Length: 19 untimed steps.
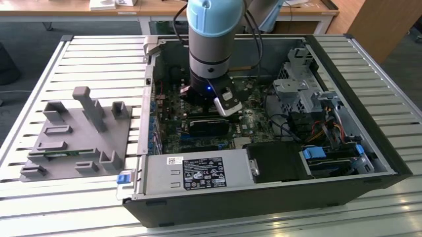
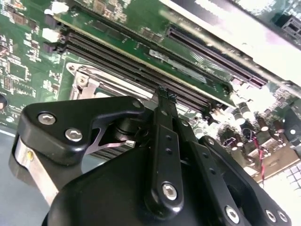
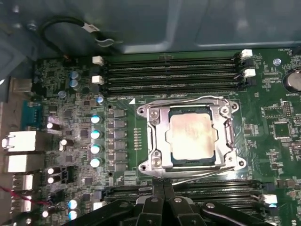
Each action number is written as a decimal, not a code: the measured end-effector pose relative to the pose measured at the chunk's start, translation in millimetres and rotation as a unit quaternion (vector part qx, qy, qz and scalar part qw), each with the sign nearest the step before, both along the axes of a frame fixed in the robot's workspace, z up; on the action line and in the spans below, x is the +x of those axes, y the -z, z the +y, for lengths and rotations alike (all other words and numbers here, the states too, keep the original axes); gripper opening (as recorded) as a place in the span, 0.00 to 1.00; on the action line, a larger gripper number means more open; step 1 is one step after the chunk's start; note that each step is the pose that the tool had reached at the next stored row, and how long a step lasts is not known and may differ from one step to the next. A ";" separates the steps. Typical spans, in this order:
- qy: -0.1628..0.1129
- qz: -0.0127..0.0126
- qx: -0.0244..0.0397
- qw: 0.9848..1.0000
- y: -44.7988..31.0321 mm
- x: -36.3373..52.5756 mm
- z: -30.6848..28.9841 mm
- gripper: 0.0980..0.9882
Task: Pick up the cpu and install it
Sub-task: 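Install the second cpu locking lever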
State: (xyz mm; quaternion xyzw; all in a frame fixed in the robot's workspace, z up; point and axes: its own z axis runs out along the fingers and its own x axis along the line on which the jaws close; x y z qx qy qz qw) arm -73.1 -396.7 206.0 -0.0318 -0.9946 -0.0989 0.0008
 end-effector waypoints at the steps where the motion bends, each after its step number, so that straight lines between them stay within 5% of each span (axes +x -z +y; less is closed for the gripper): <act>1: 0.000 0.000 0.003 1.000 0.0 -1.2 -0.6 0.03; 13: 0.000 -0.001 0.031 1.000 6.7 -8.3 -0.6 0.03; 19: 0.000 0.000 0.034 0.999 9.0 -9.7 0.1 0.03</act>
